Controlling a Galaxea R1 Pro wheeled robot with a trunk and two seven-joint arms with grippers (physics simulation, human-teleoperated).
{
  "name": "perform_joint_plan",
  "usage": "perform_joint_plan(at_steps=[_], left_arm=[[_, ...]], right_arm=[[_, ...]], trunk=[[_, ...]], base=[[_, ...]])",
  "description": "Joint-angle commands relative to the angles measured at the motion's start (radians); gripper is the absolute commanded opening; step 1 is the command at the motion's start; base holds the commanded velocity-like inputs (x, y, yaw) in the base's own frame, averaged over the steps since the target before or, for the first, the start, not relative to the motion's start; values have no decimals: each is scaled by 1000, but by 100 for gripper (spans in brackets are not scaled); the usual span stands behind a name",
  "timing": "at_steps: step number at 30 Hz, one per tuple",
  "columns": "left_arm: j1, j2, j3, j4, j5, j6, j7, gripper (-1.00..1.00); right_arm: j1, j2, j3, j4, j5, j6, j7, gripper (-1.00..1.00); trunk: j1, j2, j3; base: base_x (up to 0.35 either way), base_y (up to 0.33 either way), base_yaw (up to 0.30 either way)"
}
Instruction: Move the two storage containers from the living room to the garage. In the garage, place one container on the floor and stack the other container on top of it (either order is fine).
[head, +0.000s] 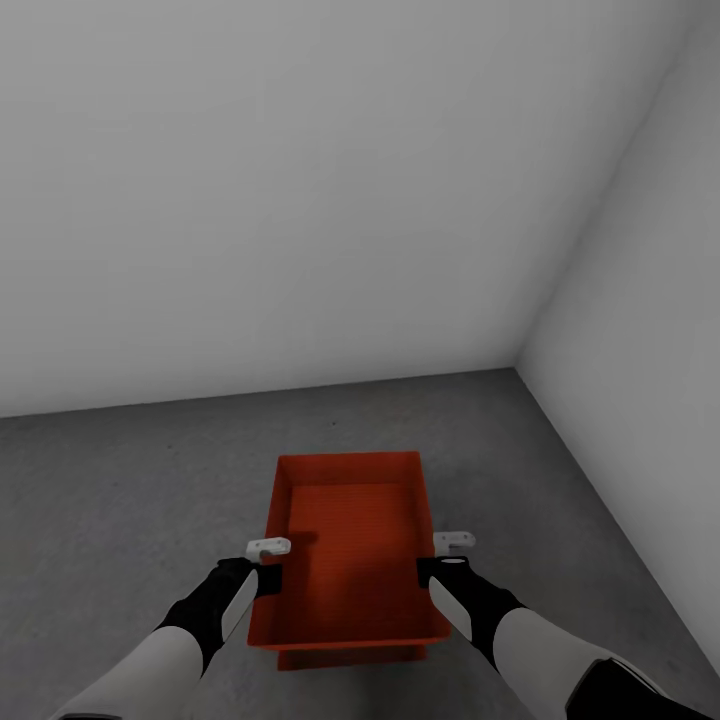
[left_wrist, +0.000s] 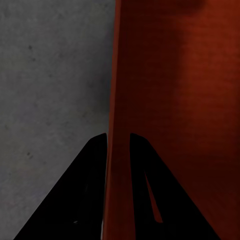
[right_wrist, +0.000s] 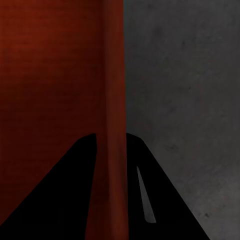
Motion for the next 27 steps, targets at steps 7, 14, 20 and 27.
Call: perform_joint_plan(at_steps=[7, 14, 20, 27], left_arm=[[0, 1, 19, -1, -19, 8, 13, -100], [0, 1, 20, -1, -19, 8, 13, -100], [0, 1, 20, -1, -19, 8, 13, -100], [0, 1, 21, -2, -19, 8, 13, -100]], right_arm=[[-1, -20, -30, -3, 29, -24, -57, -100], [-1, -20, -30, -3, 29, -25, -57, -100], [-1, -20, -30, -3, 30, -24, -57, -100], [-1, -20, -30, -3, 29, -25, -57, -100]], trunk=[[8, -15, -7], [31, -57, -26], [50, -92, -42], [50, -92, -42]], base=[[0, 0, 0], [0, 0, 0], [0, 0, 0], [0, 0, 0]])
